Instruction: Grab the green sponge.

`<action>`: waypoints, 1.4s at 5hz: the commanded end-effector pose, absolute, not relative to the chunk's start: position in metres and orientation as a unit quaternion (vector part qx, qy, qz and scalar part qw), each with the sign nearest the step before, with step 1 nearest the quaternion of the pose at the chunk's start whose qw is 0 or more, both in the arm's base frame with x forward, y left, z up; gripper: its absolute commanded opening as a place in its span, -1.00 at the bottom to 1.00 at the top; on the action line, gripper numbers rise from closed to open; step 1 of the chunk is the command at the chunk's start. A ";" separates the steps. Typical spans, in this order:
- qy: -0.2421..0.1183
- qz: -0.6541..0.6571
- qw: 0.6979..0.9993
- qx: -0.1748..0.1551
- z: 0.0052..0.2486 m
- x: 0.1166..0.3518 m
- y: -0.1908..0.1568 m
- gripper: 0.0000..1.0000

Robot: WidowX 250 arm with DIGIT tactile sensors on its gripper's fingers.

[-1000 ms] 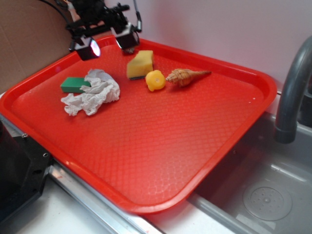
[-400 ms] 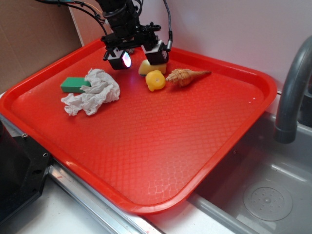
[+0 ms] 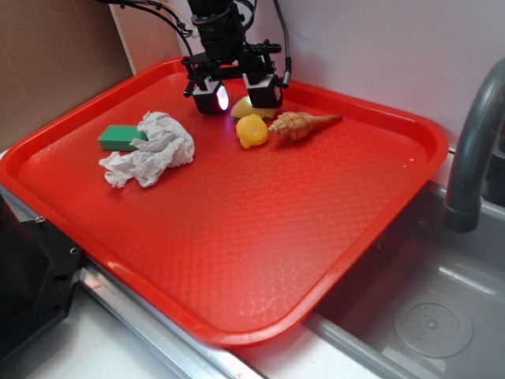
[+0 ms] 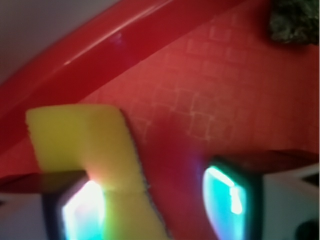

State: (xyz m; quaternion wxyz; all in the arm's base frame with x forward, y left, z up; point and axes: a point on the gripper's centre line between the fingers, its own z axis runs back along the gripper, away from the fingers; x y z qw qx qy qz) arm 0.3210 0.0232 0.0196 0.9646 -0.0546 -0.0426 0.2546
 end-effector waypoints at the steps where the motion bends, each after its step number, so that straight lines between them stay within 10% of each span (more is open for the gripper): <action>1: -0.064 0.249 0.963 -0.081 0.076 0.282 0.022 -1.00; 3: -0.088 0.301 0.945 -0.099 0.121 0.232 0.043 -1.00; 4: -0.076 0.318 0.942 -0.077 0.112 0.247 0.043 1.00; 7: -0.104 0.327 0.937 -0.071 0.058 0.307 0.013 1.00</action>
